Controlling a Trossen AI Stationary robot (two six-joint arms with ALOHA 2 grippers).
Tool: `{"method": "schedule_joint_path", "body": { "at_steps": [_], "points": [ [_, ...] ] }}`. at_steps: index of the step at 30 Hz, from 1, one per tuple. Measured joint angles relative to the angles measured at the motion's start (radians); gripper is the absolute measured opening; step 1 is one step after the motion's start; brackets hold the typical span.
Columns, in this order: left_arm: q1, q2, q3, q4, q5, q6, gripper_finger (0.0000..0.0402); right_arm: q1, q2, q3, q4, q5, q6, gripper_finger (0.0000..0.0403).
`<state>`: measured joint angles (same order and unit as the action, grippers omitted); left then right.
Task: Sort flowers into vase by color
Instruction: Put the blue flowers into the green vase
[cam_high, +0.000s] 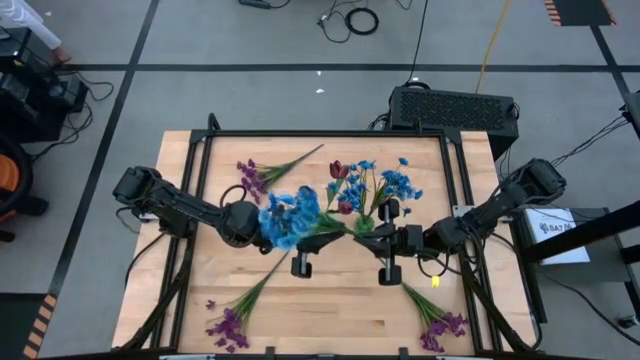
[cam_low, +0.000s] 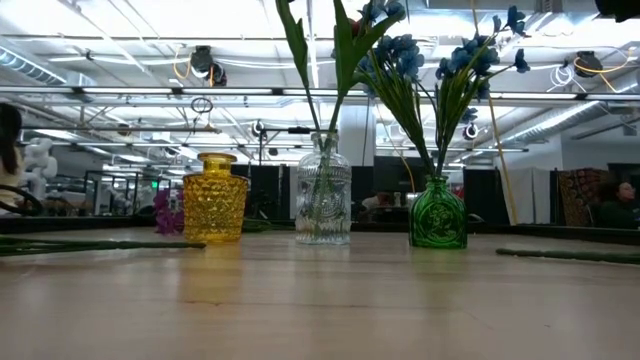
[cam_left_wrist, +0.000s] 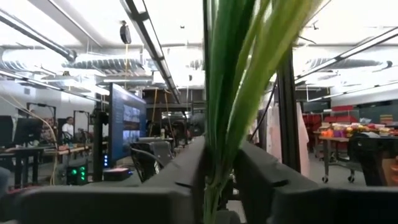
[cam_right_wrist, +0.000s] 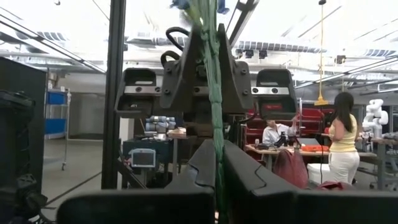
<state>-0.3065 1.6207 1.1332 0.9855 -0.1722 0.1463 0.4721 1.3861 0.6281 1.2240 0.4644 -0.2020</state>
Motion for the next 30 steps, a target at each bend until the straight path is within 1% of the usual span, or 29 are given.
{"method": "schedule_joint_path", "body": {
  "at_steps": [3,5,8,10,13,16,18,22,26,30],
  "points": [
    [0.0,-0.001,0.0,-0.019,0.004,0.002,0.0027,0.001,0.0,0.0,-0.003,0.004,0.004,0.0009],
    [0.0,-0.006,0.0,-0.042,0.007,0.015,0.0012,0.001,0.0,0.0,-0.008,0.009,0.031,0.0021],
    [-0.003,-0.034,0.0,-0.134,0.003,0.017,0.0015,0.006,-0.017,0.0,-0.048,0.011,0.115,0.0048],
    [-0.012,-0.065,0.0,-0.22,-0.007,0.016,0.0015,0.008,-0.05,0.001,-0.139,0.011,0.195,0.0069],
    [-0.026,-0.135,0.0,-0.384,-0.025,-0.014,0.0015,0.001,-0.12,0.001,-0.319,-0.005,0.367,0.0101],
    [-0.036,-0.208,0.0,-0.563,-0.035,-0.084,0.0015,-0.001,-0.182,0.001,-0.398,-0.04,0.453,0.0132],
    [-0.036,-0.236,0.0,-0.649,-0.031,-0.14,0.0015,0.001,-0.199,0.001,-0.392,-0.045,0.454,0.0149],
    [-0.036,-0.265,0.001,-0.779,0.042,-0.207,0.0015,0.001,-0.186,0.019,-0.386,-0.045,0.444,0.0174],
    [-0.043,-0.252,0.0,-0.915,0.067,-0.255,0.0015,0.001,-0.117,0.125,-0.46,-0.046,0.387,0.0189],
    [-0.06,-0.248,0.0,-0.906,0.065,-0.234,0.0015,0.001,-0.036,0.29,-0.626,-0.044,0.306,0.0196]
  ]
}}
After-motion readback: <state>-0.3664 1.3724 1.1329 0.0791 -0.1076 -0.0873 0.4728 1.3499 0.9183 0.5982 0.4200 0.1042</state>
